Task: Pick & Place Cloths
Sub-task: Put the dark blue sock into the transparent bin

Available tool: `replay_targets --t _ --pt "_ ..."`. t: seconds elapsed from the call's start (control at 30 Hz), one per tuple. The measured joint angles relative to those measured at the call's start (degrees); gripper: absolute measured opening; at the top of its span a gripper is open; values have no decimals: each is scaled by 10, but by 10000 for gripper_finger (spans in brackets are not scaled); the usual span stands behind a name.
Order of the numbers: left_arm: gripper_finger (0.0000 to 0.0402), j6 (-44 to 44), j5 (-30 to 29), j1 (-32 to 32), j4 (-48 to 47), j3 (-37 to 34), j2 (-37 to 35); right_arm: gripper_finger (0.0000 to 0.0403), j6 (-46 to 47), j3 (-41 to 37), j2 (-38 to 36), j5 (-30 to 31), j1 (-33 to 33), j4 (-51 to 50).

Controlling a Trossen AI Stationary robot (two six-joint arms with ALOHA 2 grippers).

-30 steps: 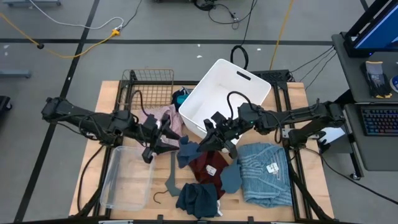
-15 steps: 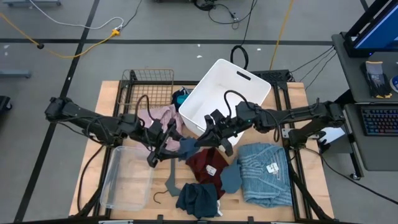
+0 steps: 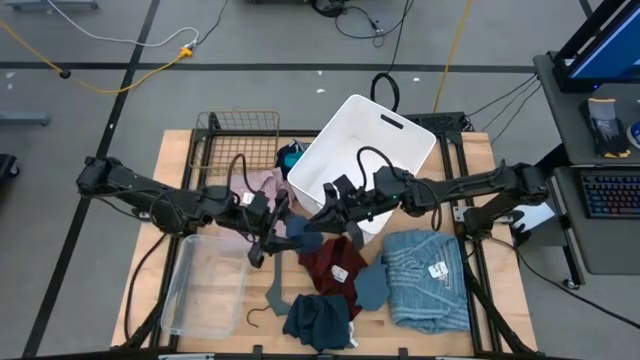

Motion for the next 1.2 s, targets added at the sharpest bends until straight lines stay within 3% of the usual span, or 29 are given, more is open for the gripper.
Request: replay_targets --t 0.33,0.57,0.83,1.03,1.2 --pt "18 -1 0 2 -2 1 3 5 -9 0 0 10 0 11" --pt "10 -30 46 3 -20 1 1 44 15 0 0 -36 0 11" --pt "10 -61 44 -13 -119 1 -65 115 94 0 0 -127 4 10" --pt "10 -85 -5 -55 -194 1 -144 140 92 0 0 -196 9 10" --pt "10 -145 -83 -113 -276 1 -198 131 40 1 0 -199 10 -15"
